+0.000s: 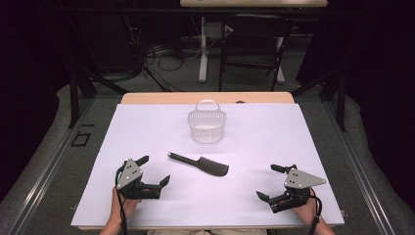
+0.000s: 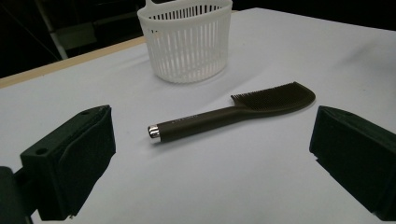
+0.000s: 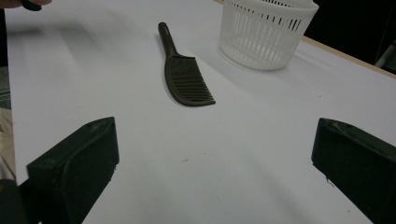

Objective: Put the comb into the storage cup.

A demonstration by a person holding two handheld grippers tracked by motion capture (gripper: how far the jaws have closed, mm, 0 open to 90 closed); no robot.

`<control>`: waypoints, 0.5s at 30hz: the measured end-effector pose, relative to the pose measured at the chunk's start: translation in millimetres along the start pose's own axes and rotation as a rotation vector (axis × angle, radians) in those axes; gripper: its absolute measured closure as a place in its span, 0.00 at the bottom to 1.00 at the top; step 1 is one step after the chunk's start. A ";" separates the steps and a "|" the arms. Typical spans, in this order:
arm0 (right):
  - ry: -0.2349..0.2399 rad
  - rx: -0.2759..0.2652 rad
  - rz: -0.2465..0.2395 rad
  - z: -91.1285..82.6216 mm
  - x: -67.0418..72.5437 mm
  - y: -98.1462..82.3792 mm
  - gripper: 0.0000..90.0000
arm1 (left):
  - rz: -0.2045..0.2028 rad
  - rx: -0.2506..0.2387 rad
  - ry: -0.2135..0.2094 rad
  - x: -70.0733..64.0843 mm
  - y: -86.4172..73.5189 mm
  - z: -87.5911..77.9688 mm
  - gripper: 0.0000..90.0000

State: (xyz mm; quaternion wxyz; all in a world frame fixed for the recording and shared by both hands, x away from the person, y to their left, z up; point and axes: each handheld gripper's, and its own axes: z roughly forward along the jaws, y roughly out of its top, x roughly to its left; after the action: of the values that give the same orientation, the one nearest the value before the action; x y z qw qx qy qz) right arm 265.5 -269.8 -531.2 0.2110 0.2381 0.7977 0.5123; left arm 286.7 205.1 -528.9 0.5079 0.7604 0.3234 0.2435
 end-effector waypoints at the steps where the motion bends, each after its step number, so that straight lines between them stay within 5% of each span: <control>1: 0.000 0.000 0.000 0.0 0.0 0.0 0.01 | 0.003 0.002 -0.001 0.5 0.9 1.7 0.00; 15: 0.007 0.015 0.004 2.9 -1.2 -1.2 0.01 | -0.013 0.024 0.022 4.5 12.1 16.6 0.00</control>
State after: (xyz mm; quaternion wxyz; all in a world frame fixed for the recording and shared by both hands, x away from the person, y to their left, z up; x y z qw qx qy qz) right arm 267.9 -268.9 -533.3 0.2053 0.2395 0.8019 0.5074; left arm 304.3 194.9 -523.6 0.4967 0.7617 0.3368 0.2444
